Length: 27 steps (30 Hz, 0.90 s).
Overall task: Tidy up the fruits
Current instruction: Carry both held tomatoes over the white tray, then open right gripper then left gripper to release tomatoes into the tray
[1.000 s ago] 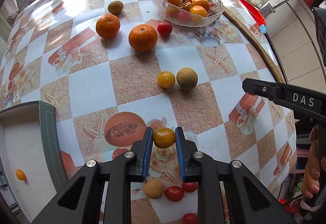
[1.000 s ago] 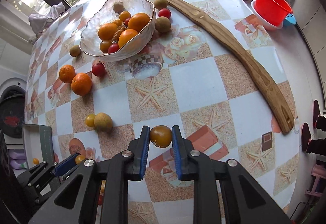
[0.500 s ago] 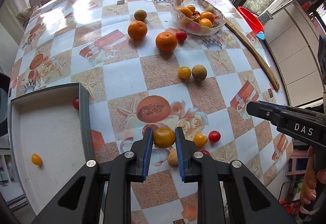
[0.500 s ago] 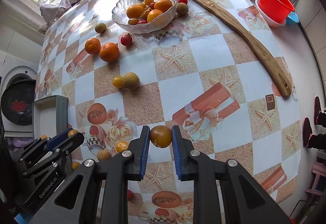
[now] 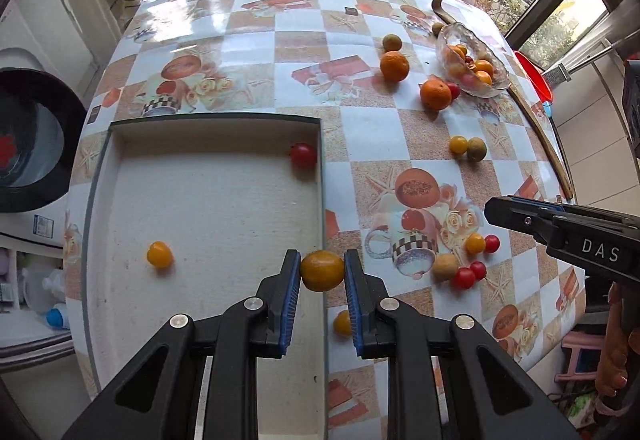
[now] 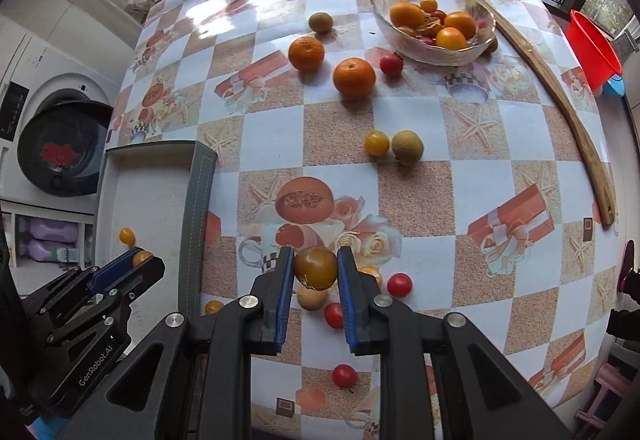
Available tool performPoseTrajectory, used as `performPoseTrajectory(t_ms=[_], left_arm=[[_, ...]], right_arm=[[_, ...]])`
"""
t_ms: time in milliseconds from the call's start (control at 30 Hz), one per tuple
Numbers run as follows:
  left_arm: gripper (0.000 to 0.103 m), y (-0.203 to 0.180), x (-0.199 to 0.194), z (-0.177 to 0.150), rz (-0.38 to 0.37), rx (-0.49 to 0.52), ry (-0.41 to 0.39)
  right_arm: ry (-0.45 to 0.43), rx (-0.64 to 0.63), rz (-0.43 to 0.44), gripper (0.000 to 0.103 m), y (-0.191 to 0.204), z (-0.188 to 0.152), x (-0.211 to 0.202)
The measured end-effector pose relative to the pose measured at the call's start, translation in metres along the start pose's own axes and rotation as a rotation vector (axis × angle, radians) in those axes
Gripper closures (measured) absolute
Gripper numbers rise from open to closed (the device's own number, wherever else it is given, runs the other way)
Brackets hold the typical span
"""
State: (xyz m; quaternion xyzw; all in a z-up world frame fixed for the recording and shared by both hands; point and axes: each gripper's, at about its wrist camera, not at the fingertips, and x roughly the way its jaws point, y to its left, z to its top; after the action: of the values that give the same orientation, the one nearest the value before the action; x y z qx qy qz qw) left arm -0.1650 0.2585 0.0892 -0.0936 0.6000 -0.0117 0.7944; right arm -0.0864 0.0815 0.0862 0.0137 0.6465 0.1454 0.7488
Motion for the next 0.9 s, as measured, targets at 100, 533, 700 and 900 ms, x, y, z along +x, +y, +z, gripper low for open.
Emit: performPoseTrajectory(t_ms=[100,533,700,900], left_arm=[[0.080,0.026,-0.004,-0.008,0.024,-0.042,-0.004],[0.079,0.116,0.012,-0.045,0.123,-0.165,0.055],[0.079,0.128,0.023,-0.049,0.147,-0.164,0.070],[0.079,0.129,0.035,-0.051,0.170,-0.125,0.099]], right_arm=[[0.013,-0.048,0.013,0.079,0.029,0.001,0.007],[0.125,-0.223,0.062,0.079,0.138,0.012,0.067],[0.164,-0.250,0.036,0.079,0.158,0.015,0.094],[0.181,-0.255,0.000,0.079,0.166,0.021,0.115]])
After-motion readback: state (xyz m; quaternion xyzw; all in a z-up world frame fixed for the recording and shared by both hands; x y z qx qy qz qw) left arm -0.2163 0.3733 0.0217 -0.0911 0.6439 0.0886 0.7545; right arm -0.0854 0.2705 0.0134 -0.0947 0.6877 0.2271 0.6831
